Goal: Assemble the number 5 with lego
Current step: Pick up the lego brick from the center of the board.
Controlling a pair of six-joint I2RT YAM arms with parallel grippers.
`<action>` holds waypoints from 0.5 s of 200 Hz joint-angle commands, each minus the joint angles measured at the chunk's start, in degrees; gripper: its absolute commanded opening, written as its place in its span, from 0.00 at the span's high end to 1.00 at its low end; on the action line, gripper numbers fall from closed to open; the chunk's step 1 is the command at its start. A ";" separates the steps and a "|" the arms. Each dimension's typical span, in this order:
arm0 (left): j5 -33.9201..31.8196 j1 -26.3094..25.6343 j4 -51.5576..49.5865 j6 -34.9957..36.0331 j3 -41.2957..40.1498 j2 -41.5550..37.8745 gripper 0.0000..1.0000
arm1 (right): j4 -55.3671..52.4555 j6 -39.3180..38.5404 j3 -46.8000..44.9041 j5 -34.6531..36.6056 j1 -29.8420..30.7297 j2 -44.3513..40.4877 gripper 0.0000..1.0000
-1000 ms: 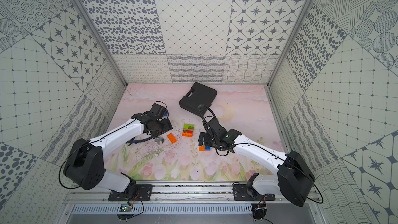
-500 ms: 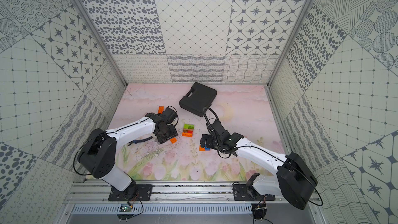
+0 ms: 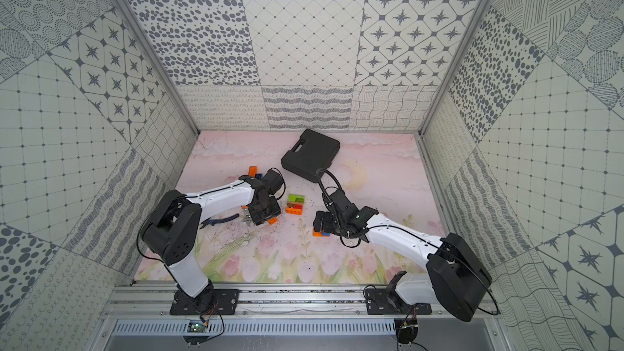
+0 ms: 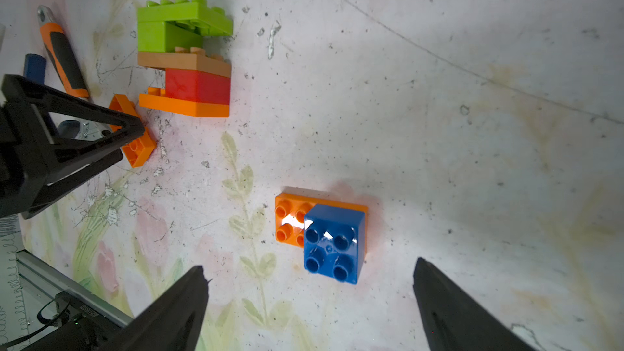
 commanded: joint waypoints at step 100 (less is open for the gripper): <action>0.39 -0.11 1.61 0.95 0.51 3.06 0.60 | -0.47 1.47 1.96 -1.08 -0.11 1.18 0.01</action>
